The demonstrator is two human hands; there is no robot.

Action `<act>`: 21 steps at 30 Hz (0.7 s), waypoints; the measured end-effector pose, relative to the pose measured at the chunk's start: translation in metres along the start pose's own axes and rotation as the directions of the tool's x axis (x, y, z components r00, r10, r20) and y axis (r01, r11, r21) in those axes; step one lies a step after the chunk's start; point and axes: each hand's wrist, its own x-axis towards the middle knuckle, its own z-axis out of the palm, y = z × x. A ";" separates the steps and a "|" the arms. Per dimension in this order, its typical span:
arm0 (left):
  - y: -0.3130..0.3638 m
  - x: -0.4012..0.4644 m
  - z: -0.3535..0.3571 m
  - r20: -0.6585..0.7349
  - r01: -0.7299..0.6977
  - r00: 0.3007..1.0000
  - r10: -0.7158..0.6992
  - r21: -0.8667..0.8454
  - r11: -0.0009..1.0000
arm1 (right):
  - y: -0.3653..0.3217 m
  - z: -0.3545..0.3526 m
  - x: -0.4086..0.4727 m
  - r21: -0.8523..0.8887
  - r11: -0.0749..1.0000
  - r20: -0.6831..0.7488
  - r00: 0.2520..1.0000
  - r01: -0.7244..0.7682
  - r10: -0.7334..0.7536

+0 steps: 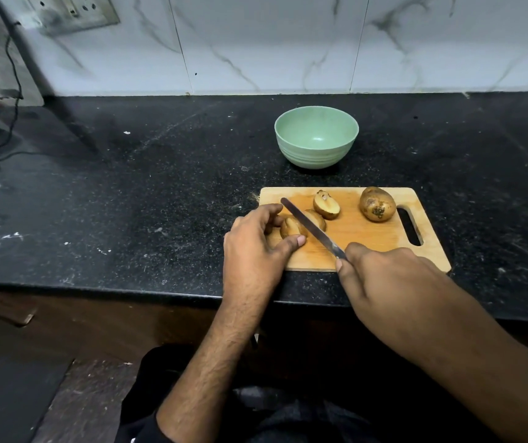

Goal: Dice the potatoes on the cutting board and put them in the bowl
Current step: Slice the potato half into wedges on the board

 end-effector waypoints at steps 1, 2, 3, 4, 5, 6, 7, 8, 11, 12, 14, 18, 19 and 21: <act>0.000 0.000 0.000 -0.006 0.012 1.000 -0.012 -0.007 1.000 | 0.000 0.002 0.001 -0.009 1.000 0.002 1.000 0.002 -0.002; 0.000 0.000 0.000 -0.009 0.026 1.000 -0.026 -0.023 0.999 | 0.001 0.005 0.002 -0.018 1.000 -0.001 1.000 0.000 0.000; 0.001 0.000 -0.001 -0.011 0.037 0.999 -0.037 -0.040 0.999 | 0.003 0.007 0.003 -0.027 1.000 -0.007 1.000 -0.004 0.004; 0.000 0.000 -0.001 -0.012 0.042 0.999 -0.042 -0.051 0.998 | 0.005 0.009 0.004 -0.038 0.999 -0.017 1.000 -0.011 0.010; 0.000 0.000 -0.001 -0.013 0.040 0.999 -0.041 -0.055 0.998 | 0.007 0.010 0.006 -0.049 0.999 -0.025 1.000 -0.019 0.017; -0.001 0.000 -0.001 -0.014 0.037 0.999 -0.038 -0.051 0.998 | 0.009 0.011 0.007 -0.057 0.998 -0.028 0.999 -0.027 0.025; -0.002 -0.001 -0.001 -0.014 0.031 0.999 -0.032 -0.042 0.999 | 0.011 0.011 0.008 -0.063 0.997 -0.028 0.999 -0.032 0.030; -0.002 -0.001 -0.001 -0.012 0.026 1.000 -0.027 -0.034 0.999 | 0.013 0.011 0.008 -0.069 0.997 -0.029 0.999 -0.035 0.033; -0.003 -0.001 -0.001 -0.011 0.027 1.000 -0.027 -0.031 0.999 | 0.013 0.009 0.005 -0.057 0.998 -0.047 0.999 -0.029 0.027; -0.002 -0.001 -0.001 -0.012 0.033 0.999 -0.033 -0.041 0.999 | 0.012 0.008 0.004 -0.041 0.999 -0.046 0.999 -0.020 0.018; -0.001 0.000 -0.003 -0.017 0.045 0.999 -0.047 -0.072 0.996 | 0.010 0.009 0.004 -0.003 1.000 -0.027 1.000 -0.004 0.003; 0.001 0.000 -0.006 0.008 0.081 0.997 -0.080 -0.082 0.993 | 0.010 0.016 0.008 0.000 1.000 -0.001 1.000 -0.007 0.007; 0.002 -0.001 -0.006 0.011 0.080 0.997 -0.080 -0.068 0.994 | 0.010 0.017 0.009 0.004 1.000 0.000 1.000 -0.012 0.012; 0.001 -0.001 -0.006 -0.001 0.066 0.998 -0.066 -0.034 0.997 | 0.011 0.016 0.009 0.014 1.000 -0.006 1.000 -0.019 0.019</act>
